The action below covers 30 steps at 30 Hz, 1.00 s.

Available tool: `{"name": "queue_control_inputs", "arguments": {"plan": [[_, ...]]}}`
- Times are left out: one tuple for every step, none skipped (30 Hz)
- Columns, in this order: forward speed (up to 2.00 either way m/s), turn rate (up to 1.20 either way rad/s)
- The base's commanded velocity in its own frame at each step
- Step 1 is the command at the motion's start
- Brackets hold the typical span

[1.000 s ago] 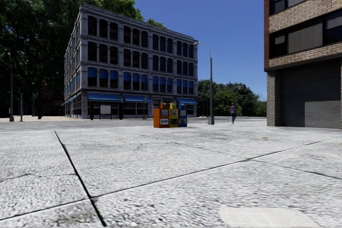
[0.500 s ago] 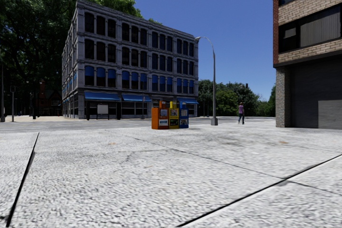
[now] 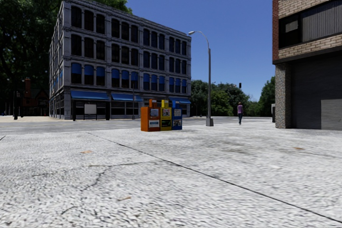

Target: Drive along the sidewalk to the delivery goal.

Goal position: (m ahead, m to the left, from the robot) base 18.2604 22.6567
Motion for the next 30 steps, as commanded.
{"name": "queue_control_inputs", "arguments": {"plan": [[2.0,-0.24],[2.0,-0.24],[2.0,-0.24],[2.0,-0.24],[2.0,-0.24],[2.0,-0.24],[2.0,-0.24],[2.0,-0.24],[2.0,-0.24],[2.0,-0.24],[2.0,-0.24],[2.0,-0.24],[2.0,-0.24],[2.0,-0.24],[2.0,-0.24],[2.0,-0.24],[2.0,-0.24],[2.0,-0.24],[2.0,-0.24],[2.0,-0.24],[2.0,-0.24],[2.0,-0.24],[2.0,-0.24],[2.0,-0.24],[2.0,-0.24],[2.0,-0.24],[2.0,-0.24],[2.0,-0.24],[2.0,-0.24],[2.0,-0.24]]}}
